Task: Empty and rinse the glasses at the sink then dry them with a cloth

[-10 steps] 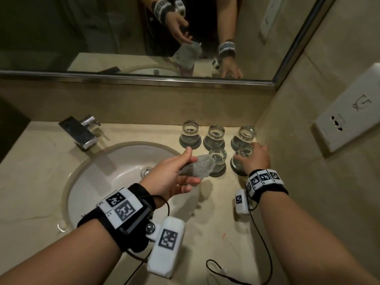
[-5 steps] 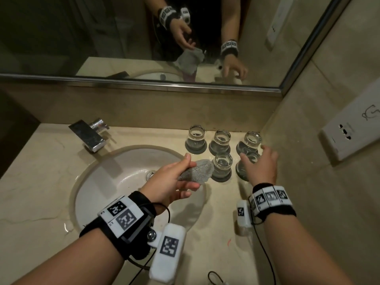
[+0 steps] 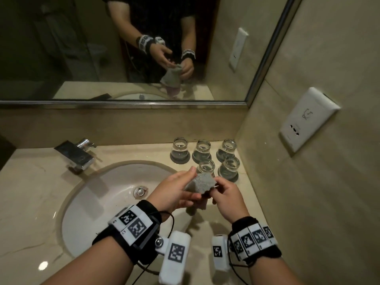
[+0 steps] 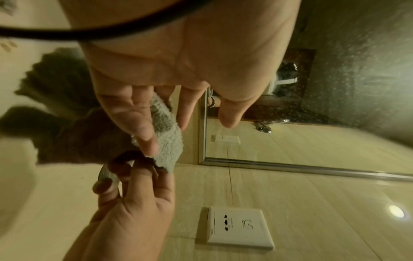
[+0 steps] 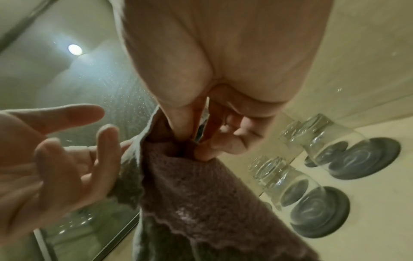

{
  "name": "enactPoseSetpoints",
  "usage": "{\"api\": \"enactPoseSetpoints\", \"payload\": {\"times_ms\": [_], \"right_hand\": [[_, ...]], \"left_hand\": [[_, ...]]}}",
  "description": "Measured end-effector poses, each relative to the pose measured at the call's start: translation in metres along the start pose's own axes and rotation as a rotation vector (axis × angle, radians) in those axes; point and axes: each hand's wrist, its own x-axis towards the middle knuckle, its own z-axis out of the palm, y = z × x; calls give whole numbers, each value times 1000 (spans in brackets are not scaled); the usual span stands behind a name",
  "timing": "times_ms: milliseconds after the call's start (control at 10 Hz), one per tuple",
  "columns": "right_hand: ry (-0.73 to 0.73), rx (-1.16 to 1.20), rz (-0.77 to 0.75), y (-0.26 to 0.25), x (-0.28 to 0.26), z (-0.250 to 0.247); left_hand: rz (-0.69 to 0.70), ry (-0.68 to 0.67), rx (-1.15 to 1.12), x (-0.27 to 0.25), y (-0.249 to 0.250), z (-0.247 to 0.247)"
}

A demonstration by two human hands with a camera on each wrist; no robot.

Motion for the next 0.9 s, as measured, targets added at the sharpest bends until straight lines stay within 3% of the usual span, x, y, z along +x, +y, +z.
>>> {"api": "enactPoseSetpoints", "payload": {"times_ms": [300, 500, 600, 700, 800, 900], "right_hand": [[342, -214, 52, -4, -13, -46], [455, -454, 184, 37, 0, -50], [422, -524, 286, 65, 4, -45], [221, -591, 446, 95, 2, -38], [110, -627, 544, 101, 0, -30], [324, -614, 511, 84, 5, -18]], "left_hand": [[54, 19, 76, -10, 2, -2], [45, 69, 87, -16, 5, -14], [45, 80, 83, -21, 5, -21], [46, 88, 73, -24, 4, -30], [46, 120, 67, -29, 4, -42], [41, 153, 33, -31, 5, -52]]}}
